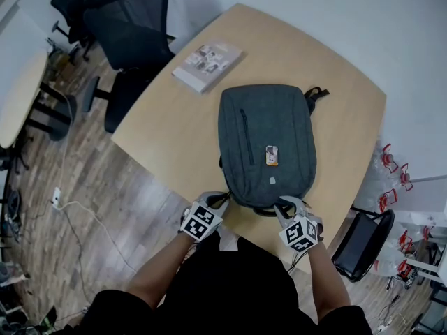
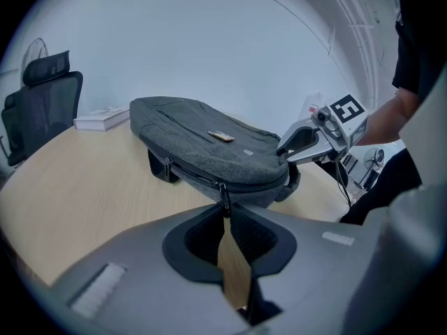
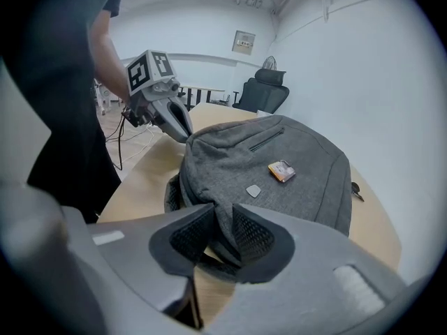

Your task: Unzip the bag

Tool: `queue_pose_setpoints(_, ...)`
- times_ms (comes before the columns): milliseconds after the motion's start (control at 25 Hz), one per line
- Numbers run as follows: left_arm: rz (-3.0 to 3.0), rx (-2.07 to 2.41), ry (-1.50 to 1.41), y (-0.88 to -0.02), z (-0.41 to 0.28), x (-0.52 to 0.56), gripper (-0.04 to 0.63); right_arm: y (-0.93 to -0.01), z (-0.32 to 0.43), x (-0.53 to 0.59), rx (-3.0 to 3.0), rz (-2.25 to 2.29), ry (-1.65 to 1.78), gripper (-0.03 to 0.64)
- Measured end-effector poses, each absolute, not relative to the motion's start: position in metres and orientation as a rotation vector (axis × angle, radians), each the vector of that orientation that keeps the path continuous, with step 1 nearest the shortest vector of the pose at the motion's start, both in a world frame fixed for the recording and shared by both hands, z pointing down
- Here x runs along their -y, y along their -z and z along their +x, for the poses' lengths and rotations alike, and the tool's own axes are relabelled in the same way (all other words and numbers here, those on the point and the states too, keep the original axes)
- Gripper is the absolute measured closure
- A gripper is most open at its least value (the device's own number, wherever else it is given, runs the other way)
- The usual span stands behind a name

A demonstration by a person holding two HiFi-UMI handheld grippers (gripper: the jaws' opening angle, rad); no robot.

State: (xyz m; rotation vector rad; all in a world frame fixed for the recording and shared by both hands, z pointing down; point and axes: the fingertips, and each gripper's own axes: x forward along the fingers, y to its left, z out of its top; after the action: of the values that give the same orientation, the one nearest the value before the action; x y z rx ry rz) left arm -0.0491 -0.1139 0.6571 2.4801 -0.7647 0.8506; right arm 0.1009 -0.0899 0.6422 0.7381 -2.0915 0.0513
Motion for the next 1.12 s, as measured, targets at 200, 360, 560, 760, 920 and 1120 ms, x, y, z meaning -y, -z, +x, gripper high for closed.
queue_pose_setpoints(200,2.478,0.827,-0.816,-0.659,-0.051,0.115,0.540,-0.642,0.101,0.088,2.098,0.773,-0.058,0.532)
queue_pose_setpoints(360,2.530,0.920,-0.935,-0.662,-0.053,0.118,0.535,-0.642,0.100,0.088,2.099,0.779,-0.053,0.532)
queue_pose_setpoints(560,2.558,0.993,-1.036,-0.665,-0.051,0.123,0.529,-0.641,0.098,0.088,2.104,0.790,-0.050,0.531)
queue_pose_setpoints(760,2.546,1.054,-1.096,-0.664,-0.049,0.121,0.453,-0.641,0.098,0.087,2.105,0.789,-0.042,0.531)
queue_pose_setpoints(920,2.546,1.091,-1.154,-0.667,-0.047,0.123,0.459,-0.640,0.097,0.087,2.103,0.793,-0.038,0.531)
queue_pose_setpoints(1120,2.571,1.091,-1.224,-0.669,-0.042,0.125,0.472,-0.640,0.097,0.088,2.101,0.798,-0.031,0.531)
